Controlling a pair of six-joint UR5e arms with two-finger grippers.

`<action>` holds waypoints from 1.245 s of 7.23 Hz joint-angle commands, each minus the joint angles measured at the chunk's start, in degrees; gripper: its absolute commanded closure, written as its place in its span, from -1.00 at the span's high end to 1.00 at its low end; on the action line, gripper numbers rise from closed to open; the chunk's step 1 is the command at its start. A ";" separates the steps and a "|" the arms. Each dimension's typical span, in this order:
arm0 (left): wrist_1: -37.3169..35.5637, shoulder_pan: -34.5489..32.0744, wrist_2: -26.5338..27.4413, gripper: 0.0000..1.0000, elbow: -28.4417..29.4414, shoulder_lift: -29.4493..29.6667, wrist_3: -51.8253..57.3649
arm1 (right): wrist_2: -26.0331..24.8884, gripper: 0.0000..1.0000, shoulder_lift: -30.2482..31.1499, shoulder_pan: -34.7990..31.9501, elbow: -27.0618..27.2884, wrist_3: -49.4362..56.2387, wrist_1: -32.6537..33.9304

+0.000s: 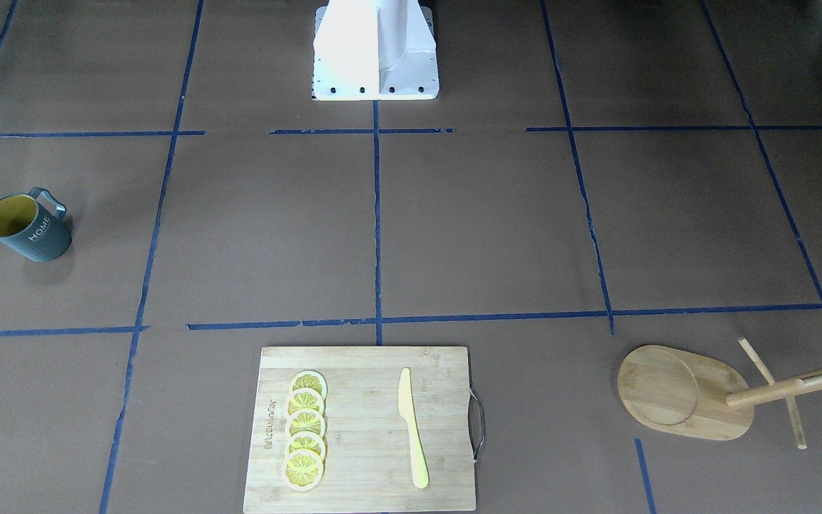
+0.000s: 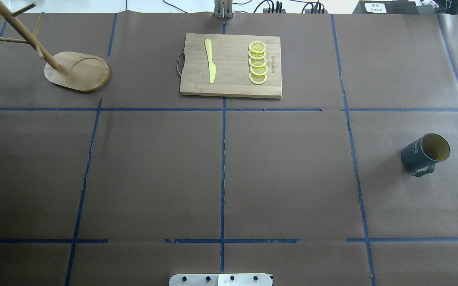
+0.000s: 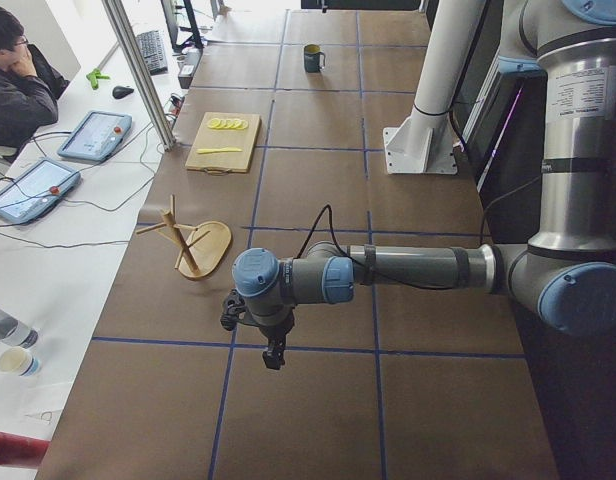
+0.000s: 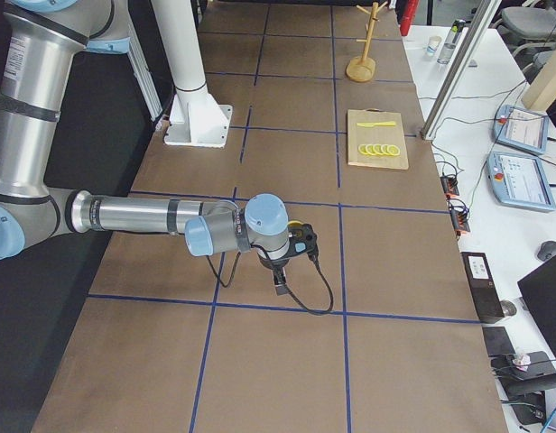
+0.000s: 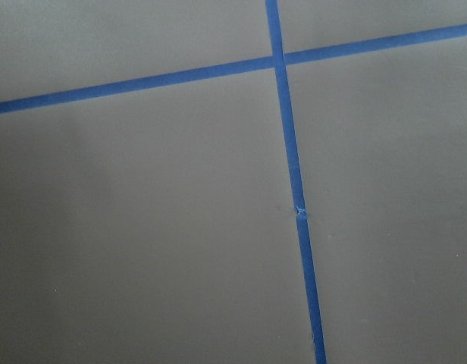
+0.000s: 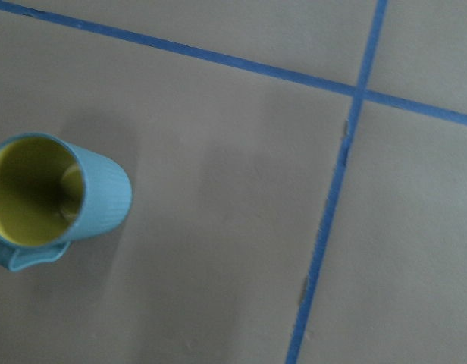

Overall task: Hang cup on storage rack
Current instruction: 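Lower the right gripper onto the teal mug and grasp it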

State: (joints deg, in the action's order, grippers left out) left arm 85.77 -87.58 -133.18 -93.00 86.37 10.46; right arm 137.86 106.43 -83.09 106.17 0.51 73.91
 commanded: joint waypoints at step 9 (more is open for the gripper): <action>0.54 0.05 -0.16 1.00 -0.17 -0.06 0.00 | -8.04 1.00 -12.74 20.94 -7.38 -13.44 -2.10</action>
State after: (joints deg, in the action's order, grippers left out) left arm 86.27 -87.54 -133.33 -93.15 86.27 10.46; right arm 130.33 93.63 -63.38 99.88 -13.00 71.85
